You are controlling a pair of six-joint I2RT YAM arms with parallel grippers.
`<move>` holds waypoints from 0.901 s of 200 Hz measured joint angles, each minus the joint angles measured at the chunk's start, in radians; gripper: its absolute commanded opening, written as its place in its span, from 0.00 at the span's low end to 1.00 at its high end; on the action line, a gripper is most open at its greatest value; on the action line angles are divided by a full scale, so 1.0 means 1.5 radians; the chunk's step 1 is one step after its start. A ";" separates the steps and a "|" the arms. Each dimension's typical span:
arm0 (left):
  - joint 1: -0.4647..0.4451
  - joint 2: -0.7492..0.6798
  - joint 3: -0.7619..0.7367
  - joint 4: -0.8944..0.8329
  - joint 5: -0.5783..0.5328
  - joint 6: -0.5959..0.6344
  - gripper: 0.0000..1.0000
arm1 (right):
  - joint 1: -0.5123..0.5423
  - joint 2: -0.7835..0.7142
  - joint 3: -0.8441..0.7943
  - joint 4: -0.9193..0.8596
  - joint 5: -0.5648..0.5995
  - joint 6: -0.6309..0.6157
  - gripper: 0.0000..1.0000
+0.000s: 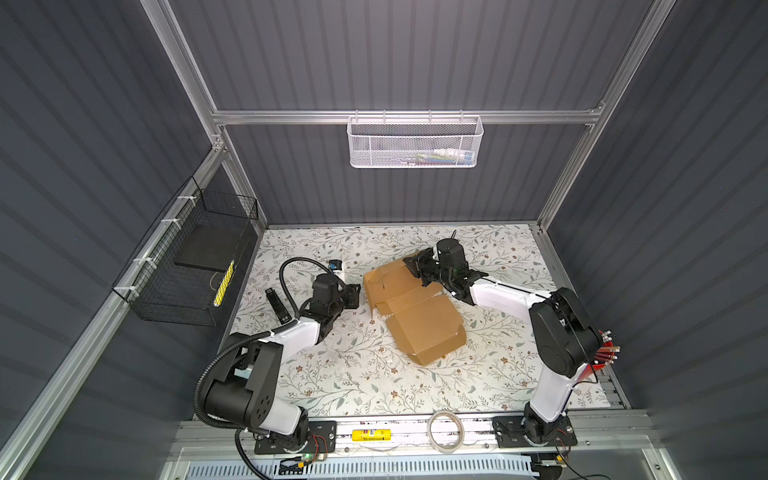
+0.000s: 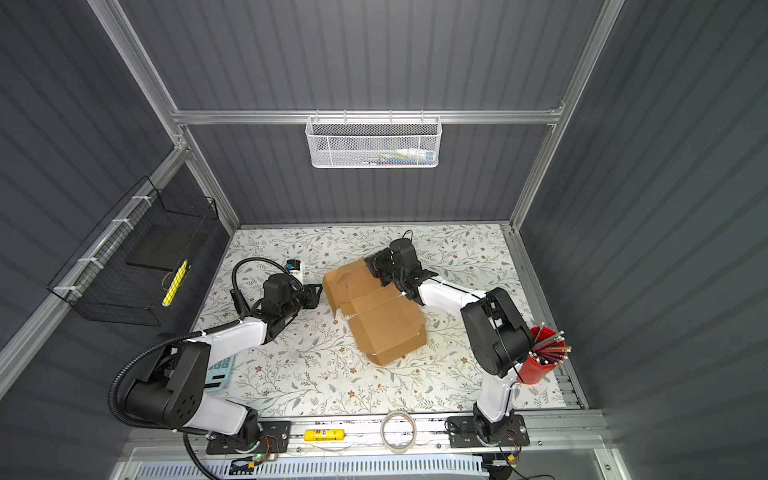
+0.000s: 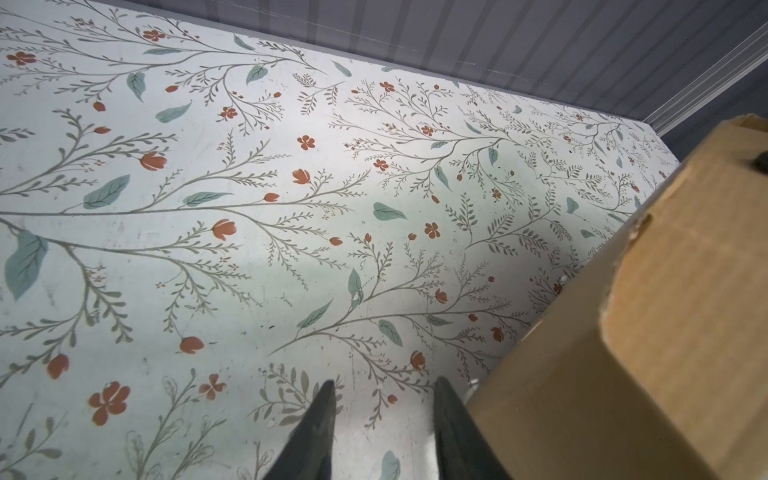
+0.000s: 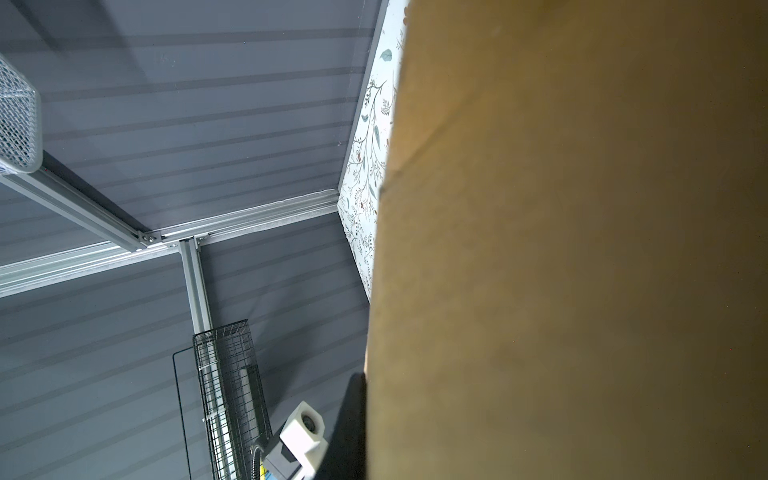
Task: Fold the paper box
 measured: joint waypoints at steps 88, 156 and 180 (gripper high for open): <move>0.000 0.046 0.019 0.041 0.080 0.003 0.33 | 0.000 0.007 0.001 0.004 -0.002 0.000 0.07; -0.001 0.046 0.018 0.041 0.115 0.009 0.29 | -0.001 0.016 0.013 0.003 -0.002 -0.003 0.07; -0.001 0.038 0.010 0.041 0.121 0.010 0.29 | -0.001 0.016 0.013 -0.001 -0.002 -0.005 0.07</move>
